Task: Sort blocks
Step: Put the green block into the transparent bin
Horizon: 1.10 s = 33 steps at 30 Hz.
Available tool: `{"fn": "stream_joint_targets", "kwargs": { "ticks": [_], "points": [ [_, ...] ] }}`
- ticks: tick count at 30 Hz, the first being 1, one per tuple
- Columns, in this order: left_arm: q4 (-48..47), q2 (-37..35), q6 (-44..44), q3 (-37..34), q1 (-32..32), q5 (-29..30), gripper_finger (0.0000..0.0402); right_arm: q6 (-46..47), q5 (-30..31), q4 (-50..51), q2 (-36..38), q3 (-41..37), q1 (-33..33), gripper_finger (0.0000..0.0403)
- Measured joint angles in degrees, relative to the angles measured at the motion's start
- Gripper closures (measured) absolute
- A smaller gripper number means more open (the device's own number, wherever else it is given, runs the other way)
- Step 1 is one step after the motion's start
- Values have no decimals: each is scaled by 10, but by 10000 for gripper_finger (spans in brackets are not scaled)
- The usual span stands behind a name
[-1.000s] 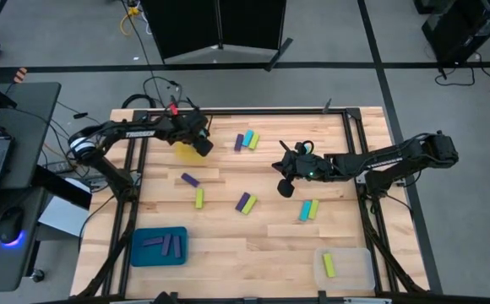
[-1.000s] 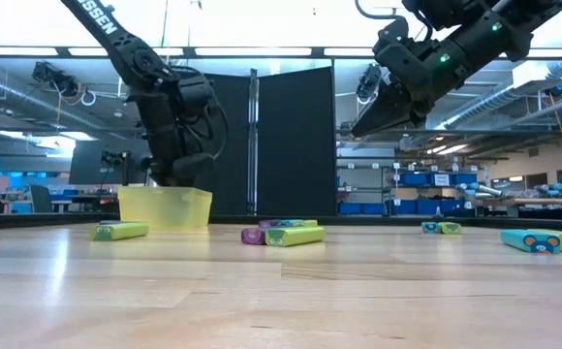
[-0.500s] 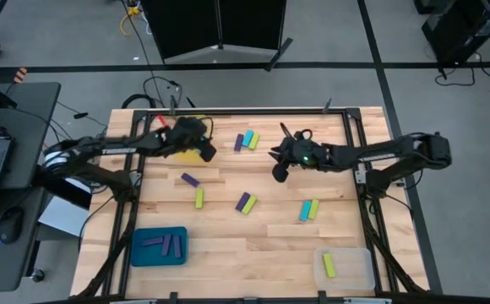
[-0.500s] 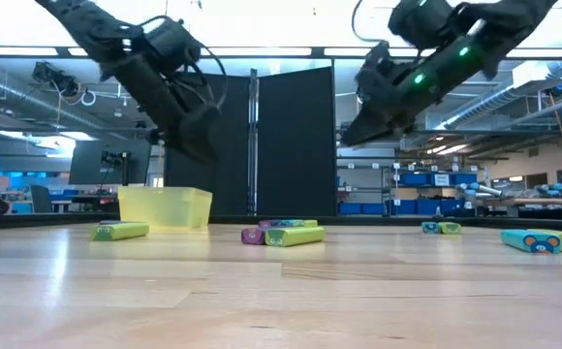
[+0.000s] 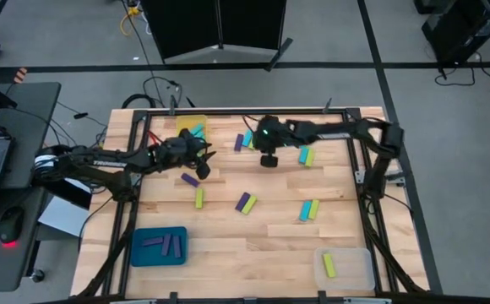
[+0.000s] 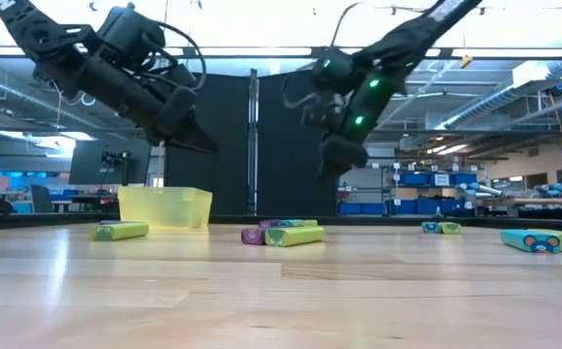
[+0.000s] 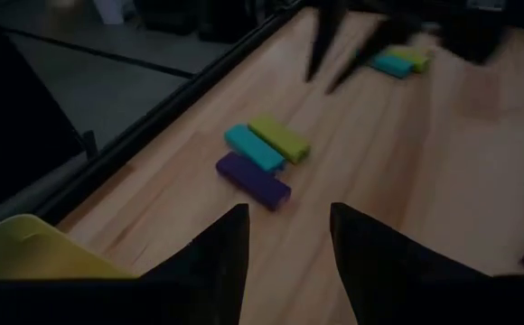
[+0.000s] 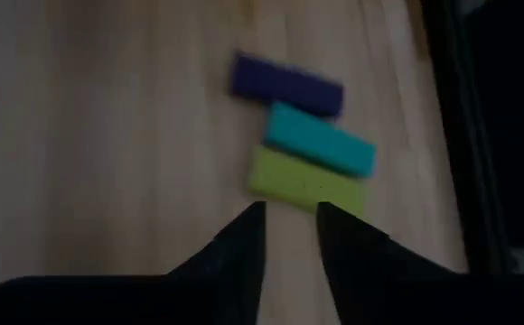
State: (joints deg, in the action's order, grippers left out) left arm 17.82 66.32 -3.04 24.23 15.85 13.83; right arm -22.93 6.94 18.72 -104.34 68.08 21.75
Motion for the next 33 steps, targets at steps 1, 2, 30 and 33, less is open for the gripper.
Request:
{"fn": "stream_joint_targets", "kwargs": {
  "ticks": [1,2,30,33],
  "points": [
    [0,0,1,-1,-1,0,239,-11,0,16,-18,24,9,316],
    [1,0,2,-2,-3,0,239,-20,0,27,-35,45,17,336],
    [22,0,11,-1,-18,1,239,-74,-74,65,-140,135,86,396],
    [22,0,11,-1,-18,1,239,-76,-81,59,-151,135,91,396]
  ]
}}
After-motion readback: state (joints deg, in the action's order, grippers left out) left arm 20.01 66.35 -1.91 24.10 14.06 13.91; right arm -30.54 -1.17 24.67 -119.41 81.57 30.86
